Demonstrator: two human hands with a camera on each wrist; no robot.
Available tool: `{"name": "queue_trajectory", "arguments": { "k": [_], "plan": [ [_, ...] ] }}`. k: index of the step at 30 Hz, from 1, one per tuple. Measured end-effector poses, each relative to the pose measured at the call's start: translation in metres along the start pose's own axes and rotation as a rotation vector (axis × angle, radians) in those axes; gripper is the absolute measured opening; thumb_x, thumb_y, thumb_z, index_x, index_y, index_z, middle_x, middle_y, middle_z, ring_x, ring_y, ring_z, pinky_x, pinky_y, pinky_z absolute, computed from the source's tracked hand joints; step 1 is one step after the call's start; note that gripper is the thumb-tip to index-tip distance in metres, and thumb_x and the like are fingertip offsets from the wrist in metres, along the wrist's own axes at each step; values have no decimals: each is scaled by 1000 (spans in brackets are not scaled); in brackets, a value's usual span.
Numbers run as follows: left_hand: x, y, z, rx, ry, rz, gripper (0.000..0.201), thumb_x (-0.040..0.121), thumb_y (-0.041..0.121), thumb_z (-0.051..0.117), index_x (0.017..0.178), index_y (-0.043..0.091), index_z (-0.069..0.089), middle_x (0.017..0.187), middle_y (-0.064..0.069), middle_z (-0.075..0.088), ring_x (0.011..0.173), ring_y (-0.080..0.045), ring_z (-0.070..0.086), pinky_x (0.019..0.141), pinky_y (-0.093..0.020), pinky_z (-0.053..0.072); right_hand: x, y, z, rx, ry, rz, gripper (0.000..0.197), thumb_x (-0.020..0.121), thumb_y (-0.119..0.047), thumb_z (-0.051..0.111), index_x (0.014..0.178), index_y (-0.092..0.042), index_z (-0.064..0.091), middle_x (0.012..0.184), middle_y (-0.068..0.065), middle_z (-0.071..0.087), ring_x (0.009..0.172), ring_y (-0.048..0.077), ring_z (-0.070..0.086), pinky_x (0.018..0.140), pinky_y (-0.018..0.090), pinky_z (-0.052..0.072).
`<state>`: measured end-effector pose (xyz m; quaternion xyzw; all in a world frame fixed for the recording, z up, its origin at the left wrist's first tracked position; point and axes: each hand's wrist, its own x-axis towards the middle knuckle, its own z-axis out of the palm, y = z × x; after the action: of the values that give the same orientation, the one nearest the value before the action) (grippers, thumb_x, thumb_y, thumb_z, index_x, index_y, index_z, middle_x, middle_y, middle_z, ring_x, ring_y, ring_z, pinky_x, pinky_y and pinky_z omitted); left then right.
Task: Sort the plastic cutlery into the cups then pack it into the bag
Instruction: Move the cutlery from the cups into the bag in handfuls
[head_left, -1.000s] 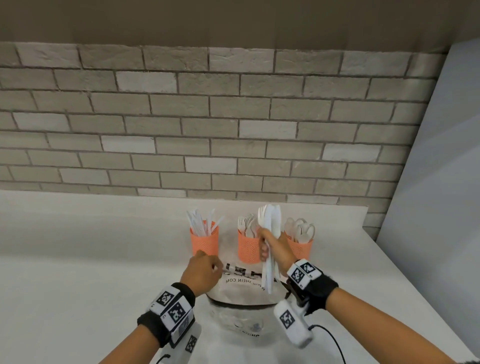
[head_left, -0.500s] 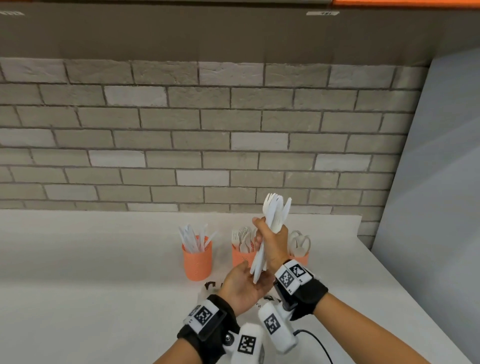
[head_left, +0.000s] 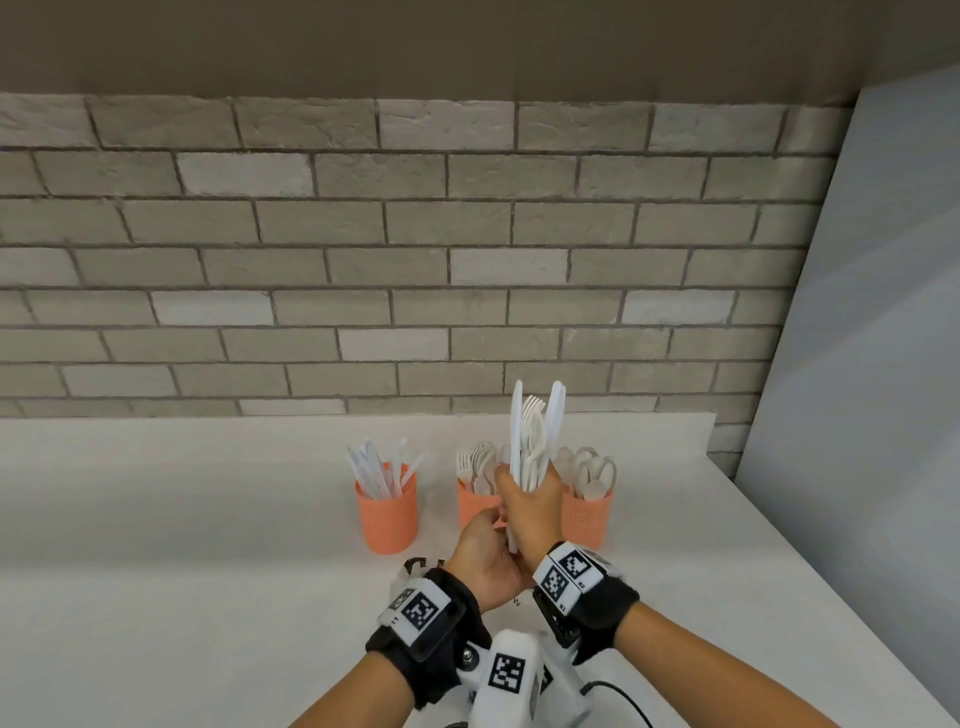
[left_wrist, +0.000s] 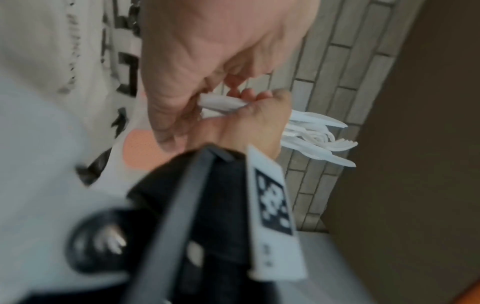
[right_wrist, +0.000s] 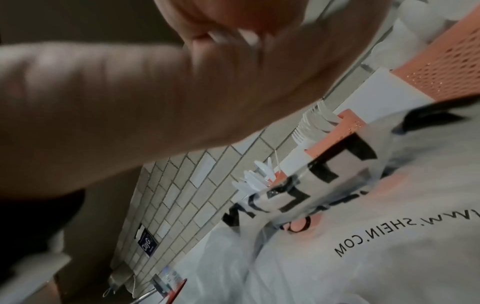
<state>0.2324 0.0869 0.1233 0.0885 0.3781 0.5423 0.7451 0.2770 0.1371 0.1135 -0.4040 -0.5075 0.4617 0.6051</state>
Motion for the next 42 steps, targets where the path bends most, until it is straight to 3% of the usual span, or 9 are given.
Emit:
{"name": "queue_trajectory", "arguments": {
  "k": [3,8,14,21,25,32,35,39,42],
  "plan": [
    [1,7,-1,230,78,219,29,100,17,32,97,4,57,79,-10,60,74,-21,56,66,-32,48,5,0,-6,-42,-17,-28,27,83,-2,62,76,-27,53,74,-1,62,73,14,62,66,20,49],
    [5,29,2,441,124,541,21,95,16,49,110,7,61,104,-8,66,92,-17,61,75,-24,50,9,8,-10,-121,-40,-64,25,82,-4,65,81,-26,55,75,-2,63,73,17,63,70,30,54],
    [7,42,10,714,139,760,20,86,11,64,104,2,65,84,-1,64,73,-6,58,50,-4,44,9,14,-10,-143,-53,-47,18,81,-9,68,94,-14,57,77,1,63,72,16,61,68,32,52],
    [16,45,4,848,228,782,16,87,8,62,71,12,61,72,-3,63,62,-10,57,48,-6,42,7,15,-14,-129,-111,15,20,81,-14,70,94,-6,57,65,1,59,52,11,54,46,21,43],
    [19,47,2,854,280,787,16,90,10,56,75,13,57,85,-15,71,61,-14,61,47,-11,42,4,19,-16,-37,-169,67,25,80,-16,72,94,1,60,50,1,52,37,7,46,36,19,36],
    [20,53,-1,793,265,766,14,91,11,57,77,11,52,72,-8,65,61,-16,60,59,-25,52,5,21,-20,-37,-214,30,29,83,-24,68,98,-1,61,48,-2,54,37,4,47,39,17,37],
    [19,61,-1,724,314,789,1,95,10,46,95,9,47,81,-10,62,70,-23,62,66,-34,54,5,21,-22,-53,-207,-1,21,89,-25,61,89,-4,61,55,-2,55,41,-1,51,44,13,39],
    [20,70,-1,624,380,799,8,97,11,34,102,10,39,68,-4,44,55,-15,49,48,-24,44,8,33,-27,-289,-165,-44,23,91,-26,58,75,-9,55,55,-4,50,49,7,49,52,18,39],
    [18,68,-1,702,400,823,10,91,16,49,98,11,46,65,1,39,52,-11,36,47,-22,31,12,40,-30,-445,-123,-54,23,91,-26,56,73,-13,51,59,-5,48,54,12,47,52,23,36]
  ]
}}
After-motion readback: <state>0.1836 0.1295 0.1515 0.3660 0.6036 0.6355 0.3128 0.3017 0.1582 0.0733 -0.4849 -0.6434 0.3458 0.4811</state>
